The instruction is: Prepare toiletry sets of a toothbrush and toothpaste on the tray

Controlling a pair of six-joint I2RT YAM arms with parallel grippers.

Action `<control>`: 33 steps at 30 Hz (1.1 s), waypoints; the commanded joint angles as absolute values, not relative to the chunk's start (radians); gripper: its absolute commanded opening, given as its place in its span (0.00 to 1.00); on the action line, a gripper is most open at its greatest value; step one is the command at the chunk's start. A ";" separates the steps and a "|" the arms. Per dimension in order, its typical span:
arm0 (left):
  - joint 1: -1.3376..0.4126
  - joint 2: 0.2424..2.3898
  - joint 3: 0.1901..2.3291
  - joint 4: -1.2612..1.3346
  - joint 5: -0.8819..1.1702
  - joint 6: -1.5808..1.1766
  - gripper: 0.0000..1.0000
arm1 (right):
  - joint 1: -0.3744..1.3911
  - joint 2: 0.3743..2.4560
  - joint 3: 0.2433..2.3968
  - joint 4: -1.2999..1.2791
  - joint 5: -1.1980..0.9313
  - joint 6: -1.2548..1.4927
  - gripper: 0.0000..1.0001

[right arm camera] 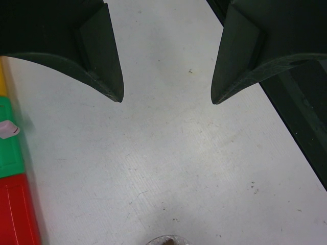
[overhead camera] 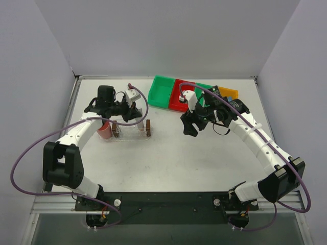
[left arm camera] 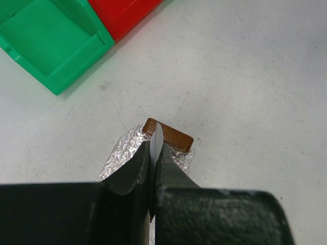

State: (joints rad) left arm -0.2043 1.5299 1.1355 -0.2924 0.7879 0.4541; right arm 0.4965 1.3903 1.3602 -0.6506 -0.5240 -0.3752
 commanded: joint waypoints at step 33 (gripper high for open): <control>-0.209 1.537 1.155 -0.262 0.775 0.485 0.53 | 0.483 1.365 1.347 -0.647 -0.551 -0.382 0.64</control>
State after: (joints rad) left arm -0.2043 1.5497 1.1183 -0.2794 0.7780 0.4713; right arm 0.4904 1.3903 1.3548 -0.6498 -0.5282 -0.3748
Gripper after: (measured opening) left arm 0.467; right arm 0.639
